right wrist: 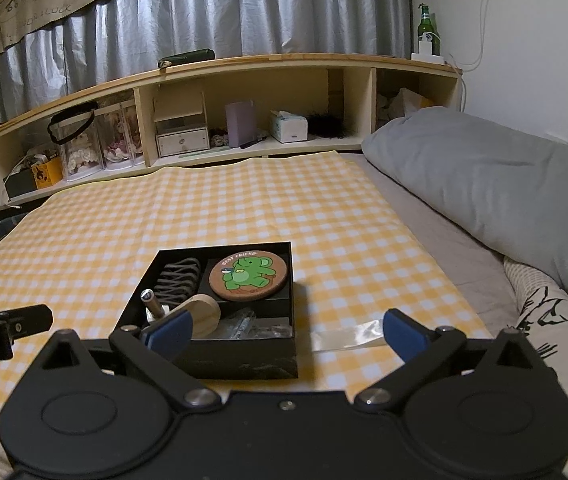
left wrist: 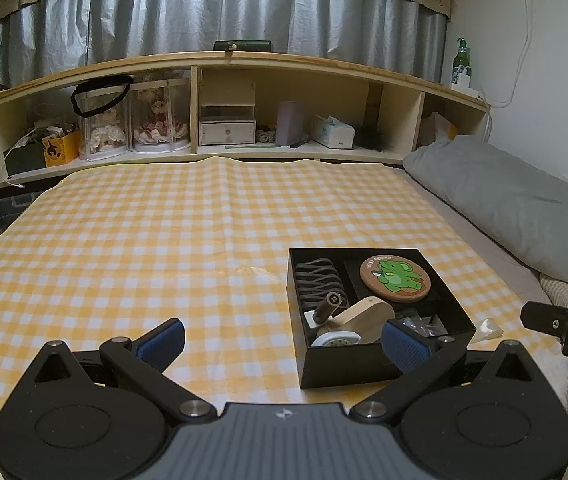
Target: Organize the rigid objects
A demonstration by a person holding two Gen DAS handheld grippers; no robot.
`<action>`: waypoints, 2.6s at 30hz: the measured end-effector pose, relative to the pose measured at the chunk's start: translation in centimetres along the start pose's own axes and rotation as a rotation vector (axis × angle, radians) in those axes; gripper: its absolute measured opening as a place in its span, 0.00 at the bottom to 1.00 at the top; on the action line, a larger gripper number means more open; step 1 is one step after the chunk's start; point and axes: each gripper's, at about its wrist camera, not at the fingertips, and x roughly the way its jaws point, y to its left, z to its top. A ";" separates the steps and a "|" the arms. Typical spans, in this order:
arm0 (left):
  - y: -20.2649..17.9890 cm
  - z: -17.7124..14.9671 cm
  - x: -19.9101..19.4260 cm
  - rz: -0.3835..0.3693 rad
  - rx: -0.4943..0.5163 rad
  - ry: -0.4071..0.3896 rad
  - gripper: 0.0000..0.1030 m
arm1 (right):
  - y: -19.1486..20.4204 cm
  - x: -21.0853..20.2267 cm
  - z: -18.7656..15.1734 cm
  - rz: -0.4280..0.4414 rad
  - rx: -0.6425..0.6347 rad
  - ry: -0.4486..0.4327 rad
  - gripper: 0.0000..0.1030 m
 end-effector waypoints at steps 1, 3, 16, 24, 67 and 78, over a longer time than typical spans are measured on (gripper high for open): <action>0.0 0.0 0.0 0.002 0.001 0.000 1.00 | -0.1 -0.1 0.0 0.000 0.000 0.000 1.00; 0.0 0.0 0.0 0.001 0.001 0.000 1.00 | -0.1 -0.1 0.0 0.000 0.000 0.000 1.00; 0.0 -0.1 0.2 0.005 -0.008 0.001 1.00 | -0.1 -0.1 0.0 0.000 0.000 -0.001 1.00; -0.1 -0.1 0.2 0.006 -0.008 0.002 1.00 | 0.0 0.0 0.0 0.002 -0.003 -0.001 1.00; 0.0 0.0 0.1 0.009 -0.007 0.002 1.00 | 0.0 0.0 0.0 0.004 -0.003 0.000 1.00; 0.1 0.0 0.0 0.022 -0.010 0.006 1.00 | 0.1 0.0 0.0 0.004 -0.003 0.001 1.00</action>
